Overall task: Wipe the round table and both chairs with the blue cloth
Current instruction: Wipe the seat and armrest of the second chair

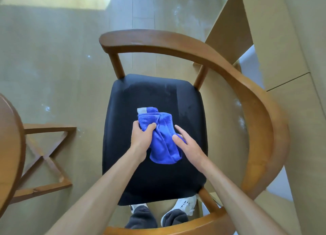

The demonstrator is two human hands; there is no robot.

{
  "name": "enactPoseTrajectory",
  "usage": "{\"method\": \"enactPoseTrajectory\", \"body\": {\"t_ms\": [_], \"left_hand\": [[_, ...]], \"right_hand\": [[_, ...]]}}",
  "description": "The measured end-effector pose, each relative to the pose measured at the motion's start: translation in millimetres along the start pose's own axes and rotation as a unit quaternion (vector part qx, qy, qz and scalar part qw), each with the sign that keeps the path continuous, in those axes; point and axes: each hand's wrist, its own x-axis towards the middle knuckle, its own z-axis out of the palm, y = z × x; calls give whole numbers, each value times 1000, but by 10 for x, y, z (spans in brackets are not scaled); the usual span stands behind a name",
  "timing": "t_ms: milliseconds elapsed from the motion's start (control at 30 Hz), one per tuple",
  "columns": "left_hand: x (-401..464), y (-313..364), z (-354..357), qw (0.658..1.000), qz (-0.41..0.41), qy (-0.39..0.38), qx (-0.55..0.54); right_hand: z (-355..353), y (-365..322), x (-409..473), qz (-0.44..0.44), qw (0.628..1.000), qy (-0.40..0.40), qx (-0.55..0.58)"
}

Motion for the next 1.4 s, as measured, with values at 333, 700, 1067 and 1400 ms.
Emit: {"method": "enactPoseTrajectory", "body": {"t_ms": [333,700,1067,1400], "left_hand": [[220,229,172,998,-10,-39,-43],[295,-103,161,992,-32,32,120],[246,333,-54,973,66,14,220],[62,1088,-180,837,283,-248,398]], "right_hand": [[-35,-230,385,-35,997,66,26],[-322,-104,750,48,988,142,-25],[-406,-737,411,-128,976,6,-177],[-385,-1285,168,-197,941,-51,-271]]}}
